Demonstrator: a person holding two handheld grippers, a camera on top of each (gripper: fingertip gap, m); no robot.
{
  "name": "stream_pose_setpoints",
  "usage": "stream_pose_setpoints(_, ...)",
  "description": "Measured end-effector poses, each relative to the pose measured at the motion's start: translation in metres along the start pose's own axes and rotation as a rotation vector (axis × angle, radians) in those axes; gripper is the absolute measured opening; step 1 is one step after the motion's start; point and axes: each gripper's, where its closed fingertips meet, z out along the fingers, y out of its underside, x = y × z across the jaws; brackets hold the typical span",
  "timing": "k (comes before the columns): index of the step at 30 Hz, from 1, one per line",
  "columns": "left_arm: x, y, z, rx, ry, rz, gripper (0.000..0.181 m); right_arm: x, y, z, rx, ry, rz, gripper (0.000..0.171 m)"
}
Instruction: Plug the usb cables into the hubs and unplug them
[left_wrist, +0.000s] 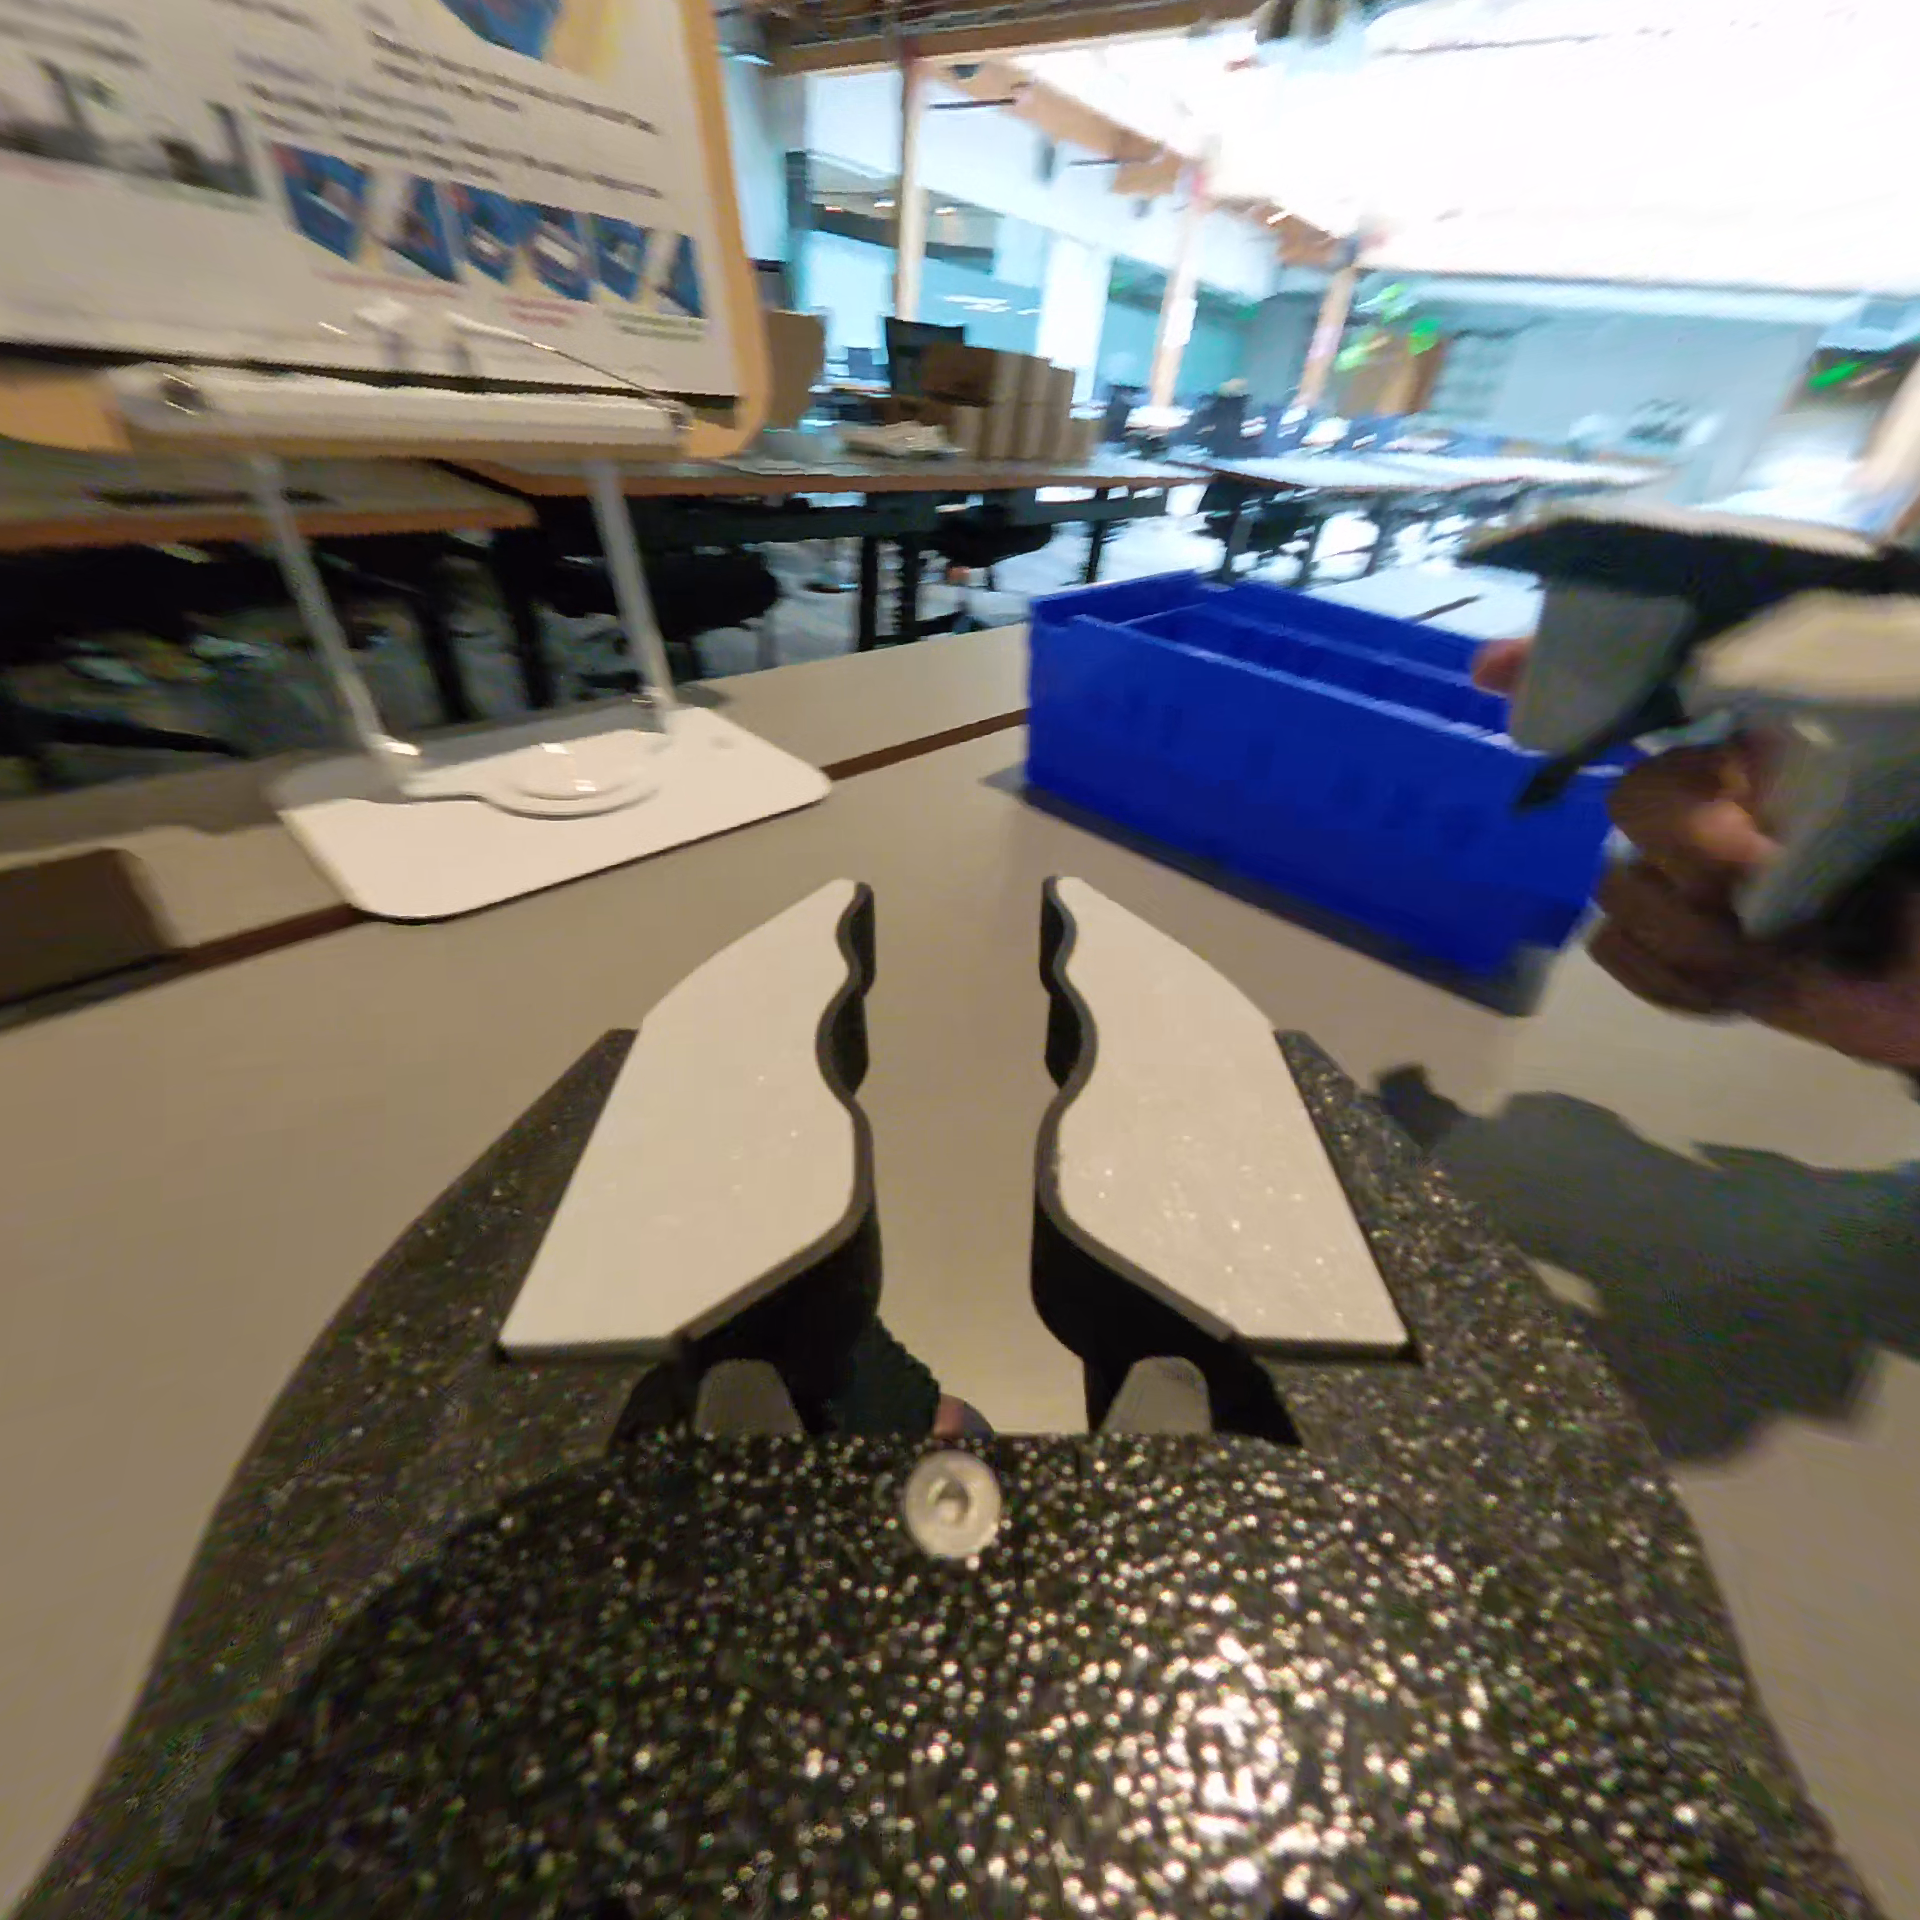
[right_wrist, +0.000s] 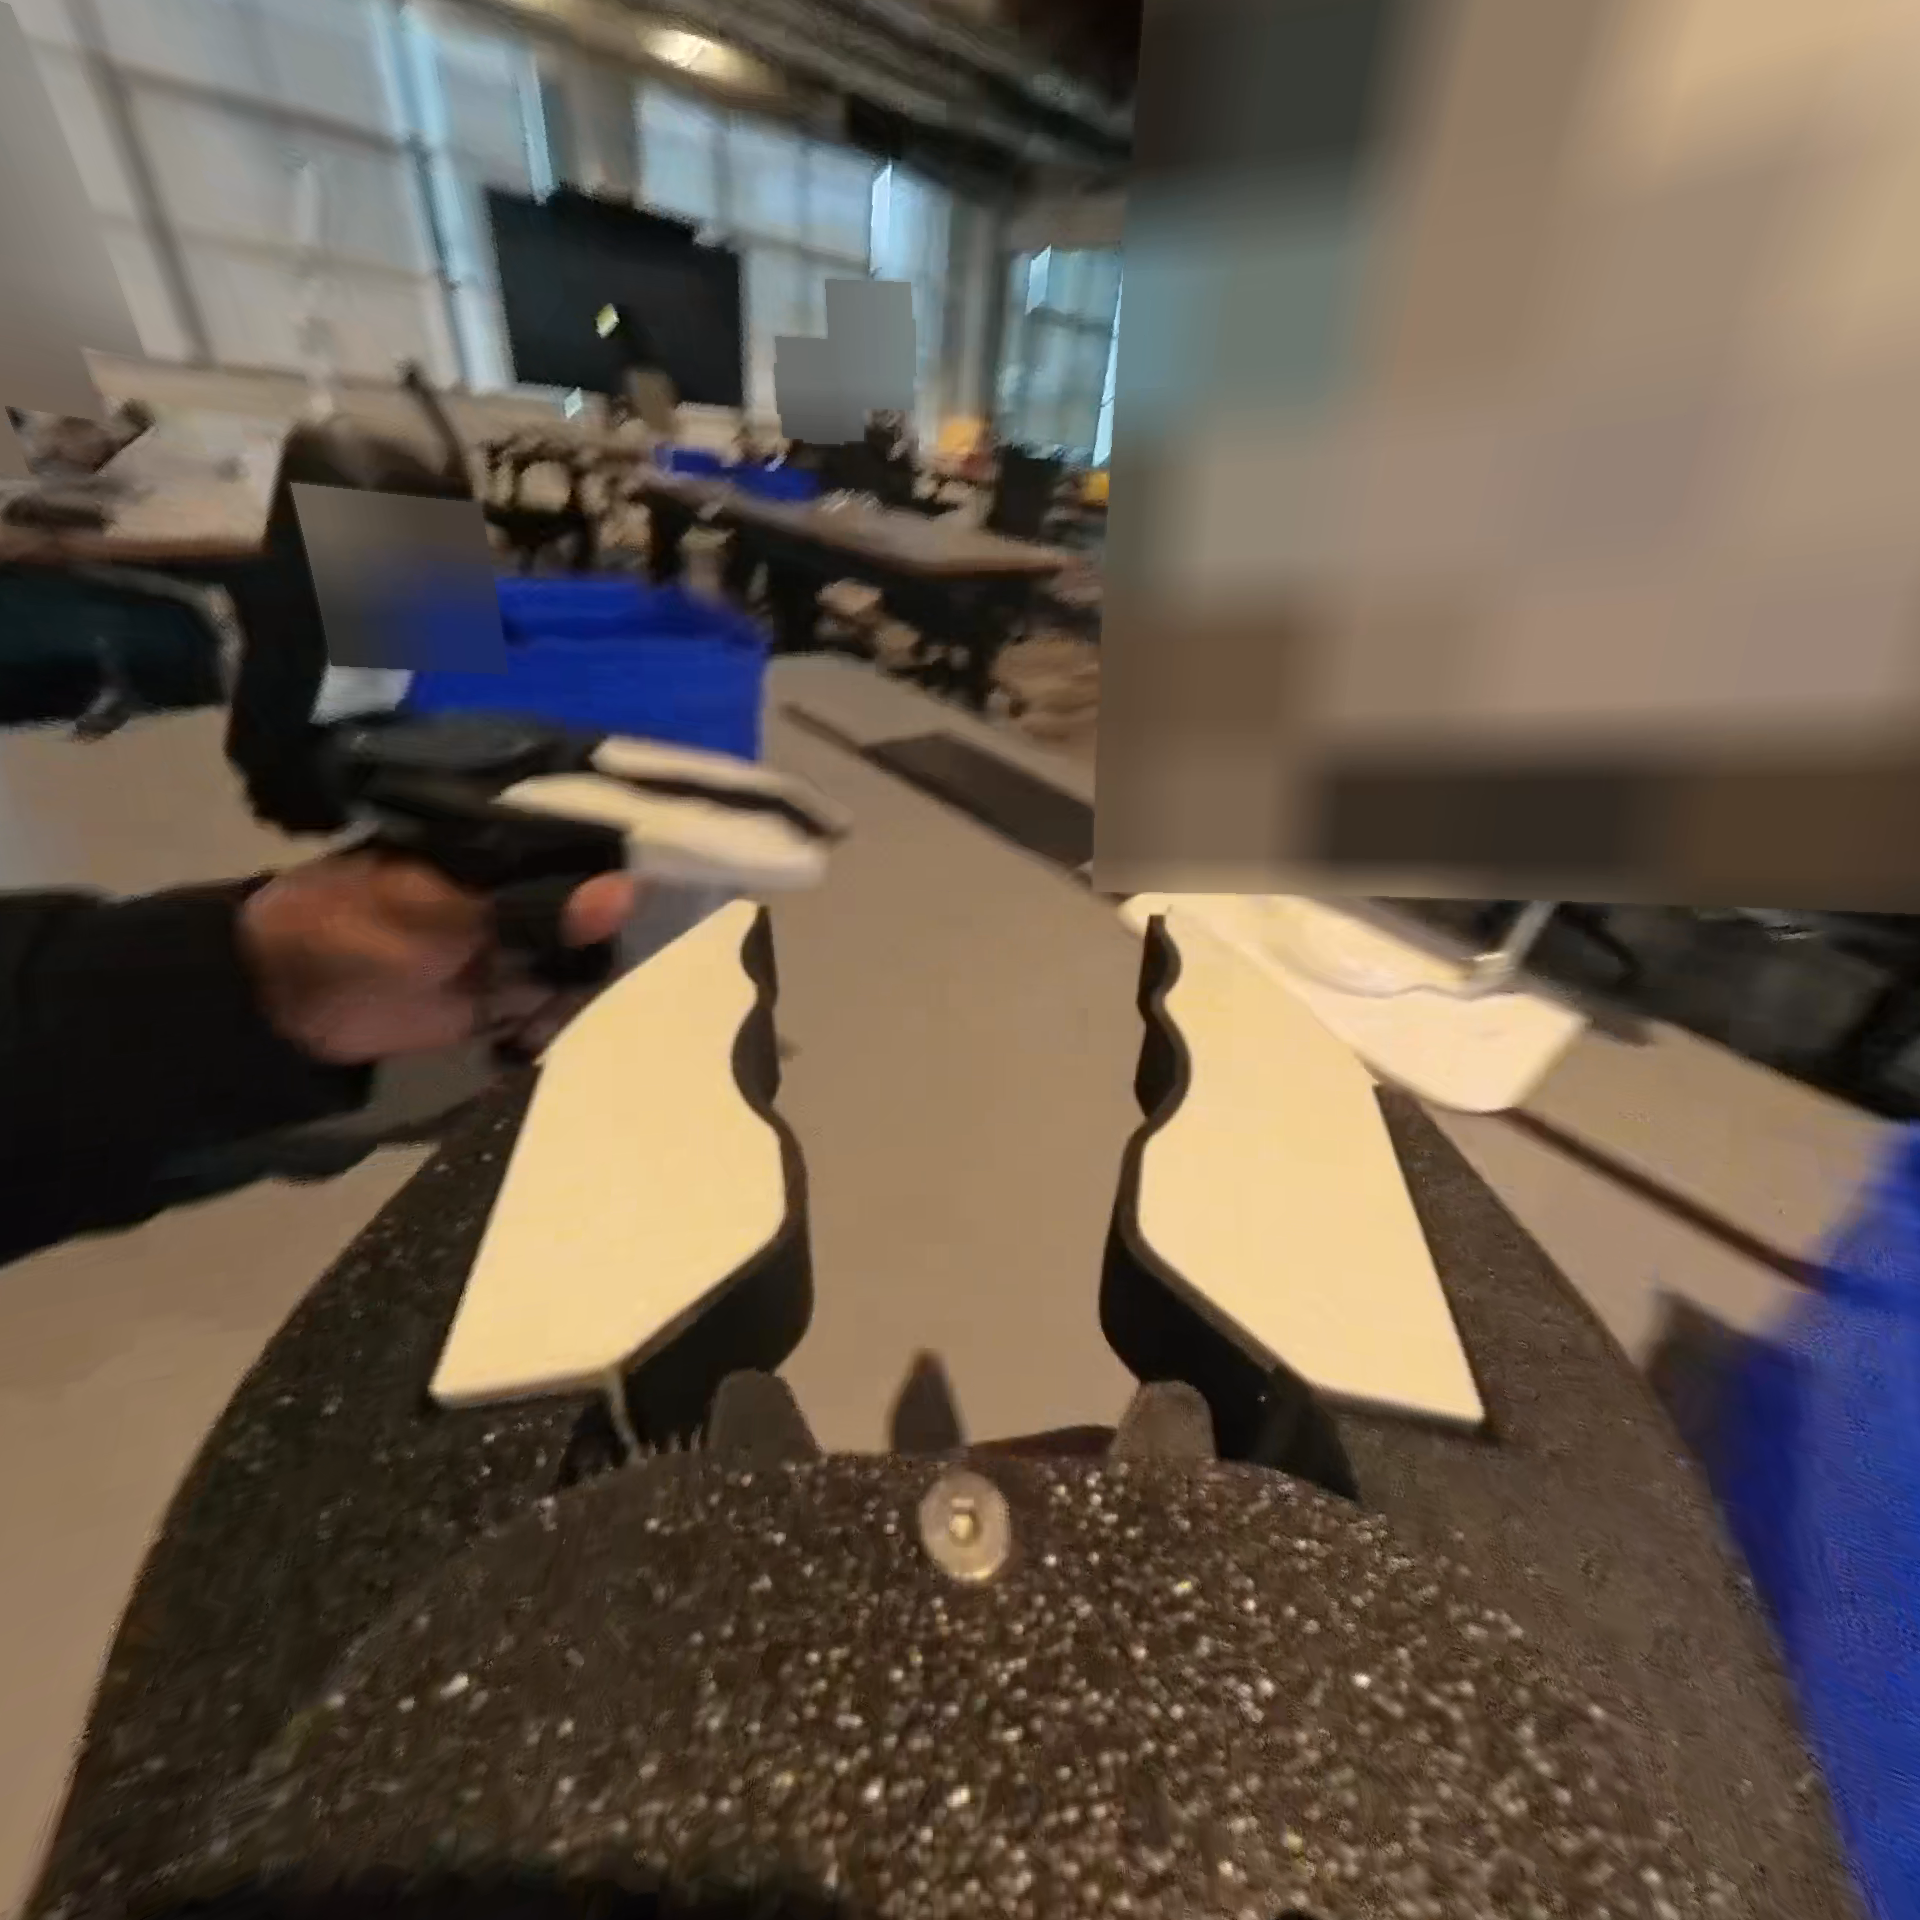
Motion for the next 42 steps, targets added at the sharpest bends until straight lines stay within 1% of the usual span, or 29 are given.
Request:
stream_pose_setpoints(2, -0.011, -0.003, -0.002, 0.012, -0.098, 0.085, 0.034, -0.032, 0.036, 0.017, -0.082, -0.064, -0.011, 0.065)
stream_pose_setpoints(4, -0.016, -0.008, -0.006, 0.034, -0.16, 0.155, 0.035, -0.042, 0.061, 0.025, -0.119, -0.088, 0.017, 0.061)
stream_pose_setpoints(9, -0.016, -0.025, -0.016, 0.064, -0.249, 0.286, 0.038, -0.028, 0.088, 0.031, -0.179, -0.125, 0.252, 0.06)
stream_pose_setpoints(11, -0.004, -0.034, -0.024, 0.079, -0.224, 0.263, 0.038, -0.021, 0.087, 0.031, -0.168, -0.123, 0.326, 0.059)
stream_pose_setpoints(13, 0.02, -0.046, -0.044, 0.124, -0.148, 0.128, 0.039, -0.017, 0.087, 0.031, -0.162, -0.122, 0.359, 0.058)
stream_pose_setpoints(15, 0.044, -0.063, -0.077, 0.188, -0.092, 0.021, 0.038, -0.018, 0.088, 0.031, -0.167, -0.125, 0.363, 0.058)
stream_pose_setpoints(16, 0.051, -0.07, -0.096, 0.187, -0.094, 0.006, 0.038, -0.019, 0.089, 0.031, -0.171, -0.126, 0.357, 0.058)
stream_pose_setpoints(18, 0.053, -0.086, -0.139, 0.143, -0.147, 0.006, 0.038, -0.021, 0.09, 0.032, -0.182, -0.132, 0.341, 0.058)
stream_pose_setpoints(19, 0.051, -0.101, -0.164, 0.132, -0.188, 0.02, 0.038, -0.023, 0.09, 0.033, -0.188, -0.136, 0.332, 0.057)
stream_pose_setpoints(21, 0.04, -0.134, -0.216, 0.11, -0.31, 0.082, 0.036, -0.025, 0.091, 0.033, -0.198, -0.145, 0.32, 0.057)
stream_pose_setpoints(23, 0.017, -0.159, -0.266, 0.036, -0.493, 0.165, 0.034, -0.027, 0.092, 0.034, -0.206, -0.156, 0.319, 0.057)
stream_pose_setpoints(25, -0.013, -0.174, -0.305, -0.071, -0.656, 0.255, 0.032, -0.028, 0.093, 0.034, -0.213, -0.169, 0.326, 0.057)
stream_pose_setpoints(26, -0.031, -0.175, -0.319, -0.149, -0.705, 0.283, 0.033, -0.029, 0.093, 0.034, -0.215, -0.176, 0.331, 0.057)
stream_pose_setpoints(28, -0.073, -0.164, -0.336, -0.326, -0.739, 0.294, 0.033, -0.03, 0.094, 0.034, -0.219, -0.187, 0.336, 0.056)
stream_pose_setpoints(29, -0.099, -0.151, -0.343, -0.425, -0.739, 0.273, 0.033, -0.03, 0.094, 0.034, -0.221, -0.19, 0.337, 0.056)
stream_pose_setpoints(32, -0.175, -0.1, -0.356, -0.672, -0.682, 0.134, 0.037, -0.031, 0.094, 0.034, -0.22, -0.192, 0.334, 0.056)
stream_pose_setpoints(34, -0.215, -0.063, -0.356, -0.77, -0.616, 0.005, 0.037, -0.031, 0.093, 0.034, -0.218, -0.19, 0.331, 0.056)
stream_pose_setpoints(36, -0.244, -0.025, -0.357, -0.878, -0.561, -0.106, 0.037, -0.031, 0.094, 0.034, -0.222, -0.191, 0.334, 0.056)
stream_pose_setpoints(38, -0.267, 0.006, -0.361, -0.998, -0.522, -0.11, 0.037, -0.03, 0.094, 0.034, -0.223, -0.191, 0.34, 0.056)
stream_pose_setpoints(40, -0.285, 0.032, -0.368, -1.118, -0.473, -0.049, 0.038, -0.03, 0.094, 0.034, -0.221, -0.193, 0.349, 0.056)
stream_pose_setpoints(42, -0.294, 0.049, -0.374, -1.196, -0.387, 0.03, 0.039, -0.029, 0.094, 0.034, -0.218, -0.194, 0.359, 0.055)
